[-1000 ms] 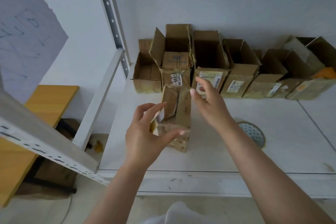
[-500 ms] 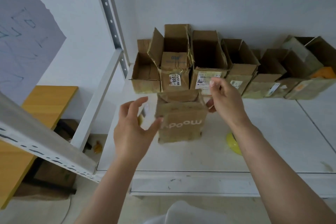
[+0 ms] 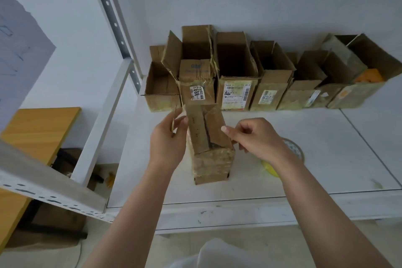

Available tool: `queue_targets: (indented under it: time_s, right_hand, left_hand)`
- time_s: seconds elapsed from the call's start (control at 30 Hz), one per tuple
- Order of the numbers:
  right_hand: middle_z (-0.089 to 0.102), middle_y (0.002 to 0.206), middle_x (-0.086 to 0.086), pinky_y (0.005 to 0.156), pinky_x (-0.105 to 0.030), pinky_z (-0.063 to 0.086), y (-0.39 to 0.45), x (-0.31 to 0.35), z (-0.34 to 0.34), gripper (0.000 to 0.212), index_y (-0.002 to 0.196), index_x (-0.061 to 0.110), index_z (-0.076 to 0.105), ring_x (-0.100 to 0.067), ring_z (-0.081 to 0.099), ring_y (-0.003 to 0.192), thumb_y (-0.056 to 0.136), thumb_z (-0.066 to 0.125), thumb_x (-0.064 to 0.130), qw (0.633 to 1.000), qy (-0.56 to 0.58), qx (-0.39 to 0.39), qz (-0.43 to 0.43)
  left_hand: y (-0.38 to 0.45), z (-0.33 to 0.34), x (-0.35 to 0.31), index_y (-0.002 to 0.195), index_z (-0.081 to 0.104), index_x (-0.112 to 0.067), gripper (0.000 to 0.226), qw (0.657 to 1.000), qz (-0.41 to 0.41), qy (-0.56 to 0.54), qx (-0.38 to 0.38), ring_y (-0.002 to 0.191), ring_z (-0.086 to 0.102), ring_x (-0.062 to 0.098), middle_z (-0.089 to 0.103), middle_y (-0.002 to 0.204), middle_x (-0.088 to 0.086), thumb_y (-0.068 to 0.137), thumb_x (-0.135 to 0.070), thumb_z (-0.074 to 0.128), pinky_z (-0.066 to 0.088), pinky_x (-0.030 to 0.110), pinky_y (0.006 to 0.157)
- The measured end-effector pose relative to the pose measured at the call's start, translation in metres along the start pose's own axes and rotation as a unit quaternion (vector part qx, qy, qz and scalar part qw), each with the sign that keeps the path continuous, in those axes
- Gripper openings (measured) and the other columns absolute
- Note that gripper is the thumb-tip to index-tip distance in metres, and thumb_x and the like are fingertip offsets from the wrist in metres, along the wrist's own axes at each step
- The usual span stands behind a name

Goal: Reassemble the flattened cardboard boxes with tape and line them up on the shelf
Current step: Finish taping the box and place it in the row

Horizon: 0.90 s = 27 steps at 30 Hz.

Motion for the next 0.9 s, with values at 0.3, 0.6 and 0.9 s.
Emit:
queue_targets:
  time_s: [0.3,0.6,0.9]
  right_hand:
    - [0.067,0.064,0.005,0.064,-0.031,0.050,-0.011,-0.017,-0.015,0.038,0.073,0.015,0.068,-0.007,0.065,0.063,0.085,0.065,0.051,0.998,-0.047,-0.040,0.007]
    - [0.058,0.087,0.010,0.080,-0.032,0.031,-0.038,-0.080,-0.048,0.041,0.087,0.020,0.058,-0.017,0.057,0.092,0.075,0.074,0.057,0.887,-0.401,0.157,0.166]
    - [0.045,0.072,0.011,0.083,-0.032,0.021,-0.041,-0.071,-0.059,0.024,0.070,0.024,0.048,-0.016,0.047,0.083,0.088,0.063,0.029,0.903,-0.404,0.053,0.132]
  left_hand:
    - [0.008,0.022,-0.018,0.113,0.061,-0.036,0.031,0.994,0.045,-0.048,0.085,0.083,0.066,-0.009,0.067,0.104,-0.022,0.091,-0.016,0.068,0.059,0.027,0.075]
    - [0.016,0.024,-0.019,0.116,0.061,-0.031,0.027,0.995,0.053,-0.030,0.080,0.087,0.064,-0.009,0.064,0.099,-0.028,0.091,-0.023,0.068,0.059,0.027,0.078]
    - [0.018,0.023,-0.022,0.126,0.063,-0.023,0.044,0.997,0.044,-0.016,0.070,0.118,0.059,0.011,0.066,0.124,-0.008,0.086,-0.039,0.071,0.054,0.040,0.094]
Point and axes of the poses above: each hand's wrist, its own y-axis towards the middle knuckle, its own z-axis out of the palm, x = y × z, the point moved 5 cm from there along y, towards the middle knuckle
